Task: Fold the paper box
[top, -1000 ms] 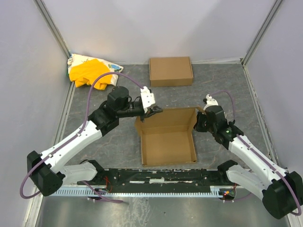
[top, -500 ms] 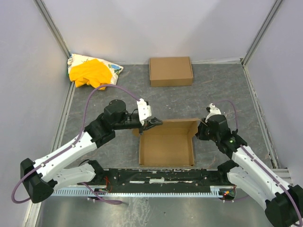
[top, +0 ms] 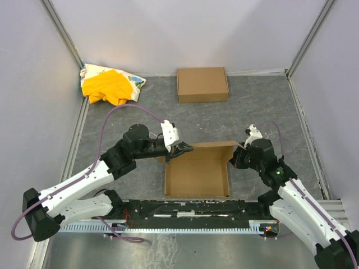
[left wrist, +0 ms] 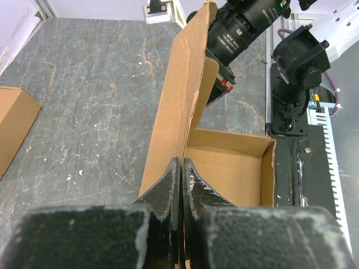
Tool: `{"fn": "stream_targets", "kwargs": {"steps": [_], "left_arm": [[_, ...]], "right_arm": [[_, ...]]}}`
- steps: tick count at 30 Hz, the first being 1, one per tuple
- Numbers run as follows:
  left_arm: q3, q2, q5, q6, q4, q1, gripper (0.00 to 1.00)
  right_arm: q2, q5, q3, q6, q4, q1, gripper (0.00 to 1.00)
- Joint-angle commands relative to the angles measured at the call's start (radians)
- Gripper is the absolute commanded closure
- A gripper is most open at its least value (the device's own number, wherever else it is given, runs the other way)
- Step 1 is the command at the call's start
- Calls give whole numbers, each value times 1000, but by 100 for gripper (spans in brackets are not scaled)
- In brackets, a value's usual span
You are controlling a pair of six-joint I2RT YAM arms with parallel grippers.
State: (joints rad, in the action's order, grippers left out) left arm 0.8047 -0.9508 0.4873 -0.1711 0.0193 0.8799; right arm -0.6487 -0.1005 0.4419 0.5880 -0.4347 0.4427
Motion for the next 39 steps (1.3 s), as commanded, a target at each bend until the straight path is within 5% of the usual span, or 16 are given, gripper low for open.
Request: {"fn": "stream_targets", "kwargs": {"steps": [1, 5, 14, 24, 31, 39], "left_arm": [[19, -53, -43, 76, 35, 11, 97], [67, -92, -59, 88, 35, 11, 97], [125, -116, -141, 107, 33, 12, 97], [94, -132, -127, 127, 30, 21, 97], [116, -144, -168, 131, 24, 26, 97], [193, -173, -215, 122, 50, 25, 97]], "right_arm": [[-65, -194, -16, 33, 152, 0, 91], [-97, -192, 18, 24, 121, 0, 91], [111, 169, 85, 10, -188, 0, 97], [472, -199, 55, -27, -90, 0, 96], [370, -400, 88, -73, 50, 1, 97], [79, -342, 244, -164, 152, 107, 92]]}}
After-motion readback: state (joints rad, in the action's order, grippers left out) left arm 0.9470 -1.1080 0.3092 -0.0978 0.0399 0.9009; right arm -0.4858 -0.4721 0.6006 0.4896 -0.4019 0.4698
